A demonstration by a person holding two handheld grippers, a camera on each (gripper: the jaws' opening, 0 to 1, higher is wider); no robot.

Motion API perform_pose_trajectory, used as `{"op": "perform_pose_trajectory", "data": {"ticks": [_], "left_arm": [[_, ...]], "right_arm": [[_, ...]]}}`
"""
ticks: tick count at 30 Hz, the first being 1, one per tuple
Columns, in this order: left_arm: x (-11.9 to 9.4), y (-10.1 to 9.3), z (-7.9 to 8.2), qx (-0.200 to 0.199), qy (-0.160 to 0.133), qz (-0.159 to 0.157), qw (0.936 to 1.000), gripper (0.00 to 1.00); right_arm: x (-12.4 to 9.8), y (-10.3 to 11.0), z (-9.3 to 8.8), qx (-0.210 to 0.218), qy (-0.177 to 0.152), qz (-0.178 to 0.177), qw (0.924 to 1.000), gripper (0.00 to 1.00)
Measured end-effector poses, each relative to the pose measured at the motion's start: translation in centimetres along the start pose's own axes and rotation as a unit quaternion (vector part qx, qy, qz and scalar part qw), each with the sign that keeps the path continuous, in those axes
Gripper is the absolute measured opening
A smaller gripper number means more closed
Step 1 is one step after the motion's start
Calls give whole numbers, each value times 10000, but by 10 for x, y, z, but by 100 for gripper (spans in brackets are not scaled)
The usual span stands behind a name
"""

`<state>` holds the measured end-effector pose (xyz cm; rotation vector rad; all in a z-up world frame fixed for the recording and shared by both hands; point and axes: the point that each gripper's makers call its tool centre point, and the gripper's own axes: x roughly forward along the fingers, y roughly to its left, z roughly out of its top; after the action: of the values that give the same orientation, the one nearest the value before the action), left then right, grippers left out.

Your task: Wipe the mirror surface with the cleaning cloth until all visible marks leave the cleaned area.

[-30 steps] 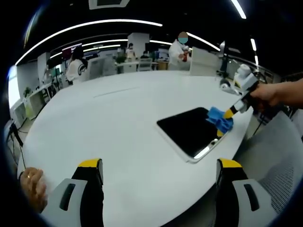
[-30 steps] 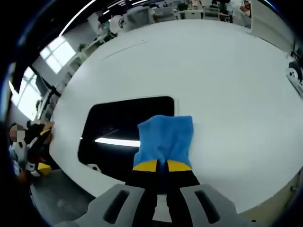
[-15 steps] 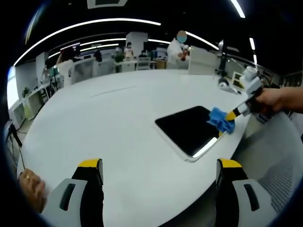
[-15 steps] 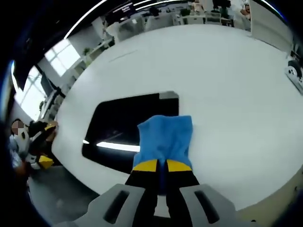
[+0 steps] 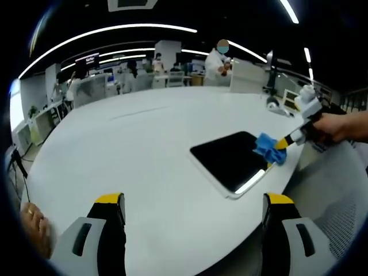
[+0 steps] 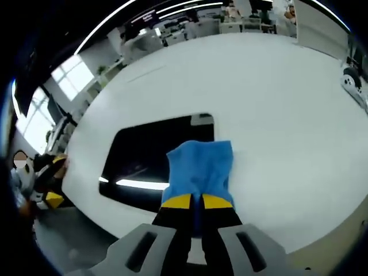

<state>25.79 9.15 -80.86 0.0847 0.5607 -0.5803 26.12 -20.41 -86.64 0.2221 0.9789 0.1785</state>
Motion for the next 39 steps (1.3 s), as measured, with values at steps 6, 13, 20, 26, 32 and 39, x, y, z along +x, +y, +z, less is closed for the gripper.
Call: {"op": "perform_pose_trajectory", "data": {"ticks": [6, 13, 20, 26, 32, 39], "left_arm": [[1, -2, -2, 46, 47, -47, 10000, 100], [1, -1, 0, 51, 13, -13, 10000, 100], [1, 0, 1, 46, -15, -6, 10000, 100], [1, 0, 1, 31, -31, -7, 10000, 100], [1, 0, 1, 22, -35, 0, 10000, 100], [0, 1, 2, 12, -50, 15, 10000, 100]], "right_arm": [[-2, 0, -2, 45, 70, -35, 10000, 0], [-2, -1, -2, 115, 169, -83, 9998, 0], [0, 0, -2, 331, 400, -75, 9986, 0], [0, 6, -4, 444, 525, -25, 9976, 0], [4, 15, -3, 438, 622, 24, 9971, 0], [11, 30, -3, 441, 755, 140, 9961, 0]]}}
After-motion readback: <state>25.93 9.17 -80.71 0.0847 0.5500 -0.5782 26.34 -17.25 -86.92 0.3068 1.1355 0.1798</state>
